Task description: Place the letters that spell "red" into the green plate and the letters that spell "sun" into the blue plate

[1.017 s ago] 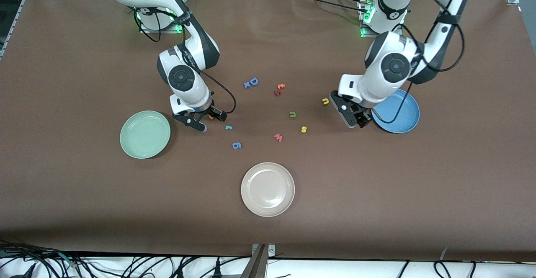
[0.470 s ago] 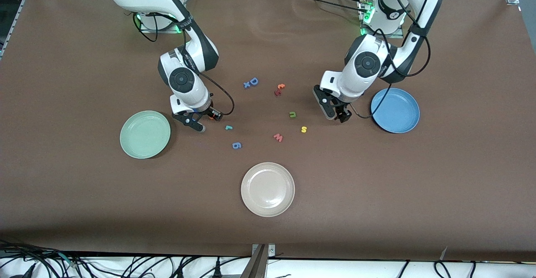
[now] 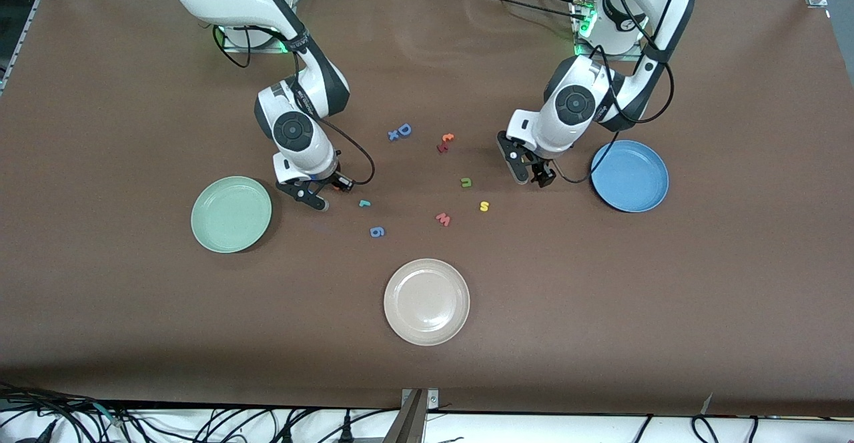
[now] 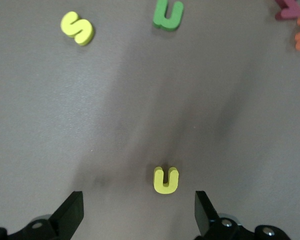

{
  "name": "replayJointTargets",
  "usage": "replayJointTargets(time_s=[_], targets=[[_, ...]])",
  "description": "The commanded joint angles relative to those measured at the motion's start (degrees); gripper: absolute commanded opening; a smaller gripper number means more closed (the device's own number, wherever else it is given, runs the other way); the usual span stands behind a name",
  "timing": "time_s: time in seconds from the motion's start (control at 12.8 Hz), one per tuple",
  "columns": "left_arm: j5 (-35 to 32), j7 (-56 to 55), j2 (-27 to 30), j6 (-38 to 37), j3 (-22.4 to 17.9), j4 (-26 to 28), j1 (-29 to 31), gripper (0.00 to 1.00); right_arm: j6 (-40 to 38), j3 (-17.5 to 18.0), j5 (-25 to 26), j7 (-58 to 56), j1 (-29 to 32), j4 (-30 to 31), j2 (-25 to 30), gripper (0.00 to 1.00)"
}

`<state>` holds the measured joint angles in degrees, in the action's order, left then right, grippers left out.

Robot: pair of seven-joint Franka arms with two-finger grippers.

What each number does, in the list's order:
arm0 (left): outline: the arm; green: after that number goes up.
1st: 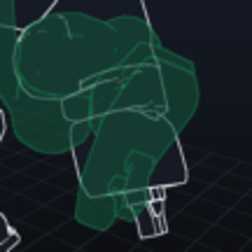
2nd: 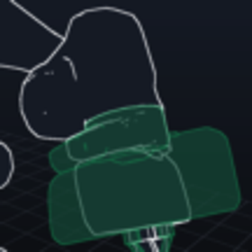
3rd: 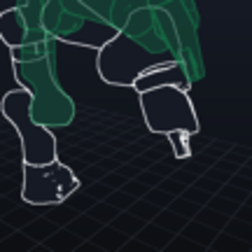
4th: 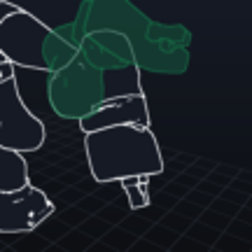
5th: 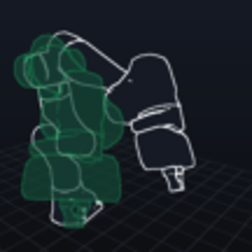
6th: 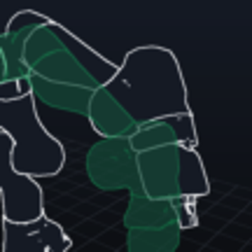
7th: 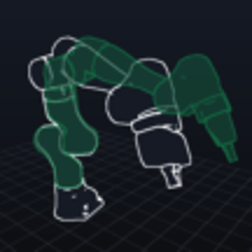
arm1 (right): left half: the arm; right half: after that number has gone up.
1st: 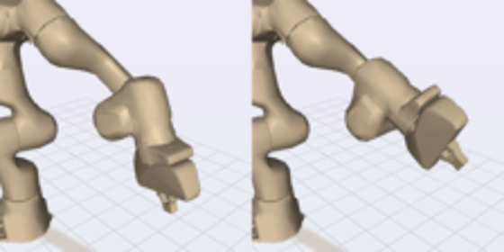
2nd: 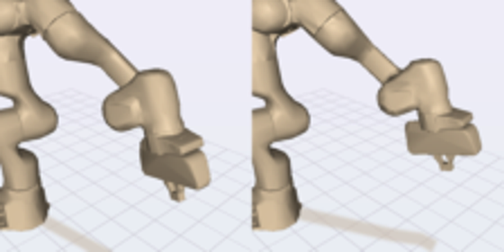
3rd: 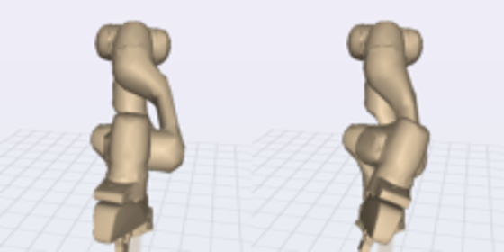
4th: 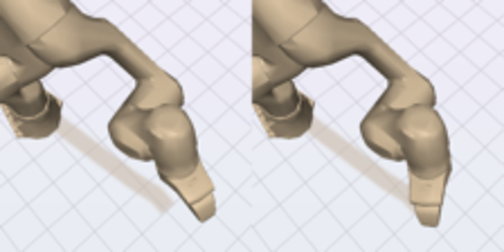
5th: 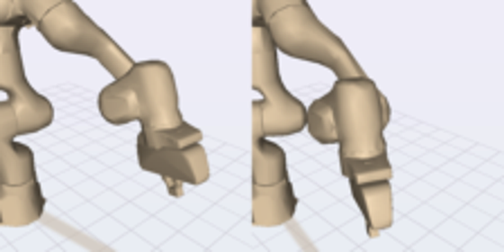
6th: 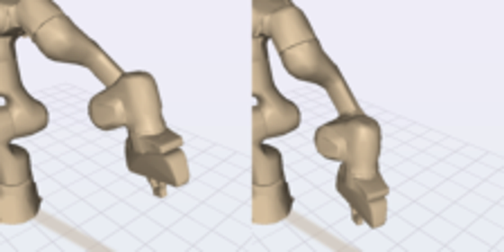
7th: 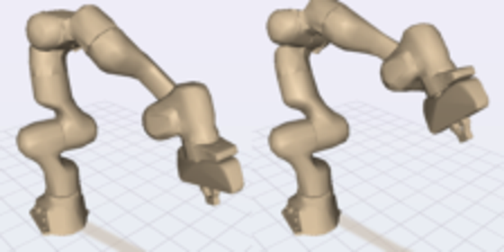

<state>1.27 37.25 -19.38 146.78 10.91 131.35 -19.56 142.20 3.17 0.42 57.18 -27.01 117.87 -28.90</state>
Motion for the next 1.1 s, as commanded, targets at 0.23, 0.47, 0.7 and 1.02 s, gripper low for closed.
replayJointTargets(time_s=[0.23, 0.47, 0.7, 1.02], targets=[[-3.21, -0.51, -1.54, 4.74, -0.53, 1.71, -2.33, 0.95, 2.11, -0.27, 1.33, 2.85, -1.02, 0.35, -0.8, 0.44], [-5.84, -0.51, -3.03, 6.68, -0.62, 1.71, -2.42, 0.94, 2.46, -0.27, 1.33, 2.85, -1.11, 0.35, -1.06, 0.35], [-6.99, -0.59, -3.74, 7.82, -0.8, 1.8, -2.42, 0.93, 2.38, -0.27, 1.33, 2.67, -1.11, 0.35, -1.15, 0.21], [-6.99, -0.51, -4.18, 8.44, -0.8, 2.24, -2.42, 0.92, -0.51, -1.49, 1.77, 1.1, -1.03, -0.88, 1.12, 0.13]])
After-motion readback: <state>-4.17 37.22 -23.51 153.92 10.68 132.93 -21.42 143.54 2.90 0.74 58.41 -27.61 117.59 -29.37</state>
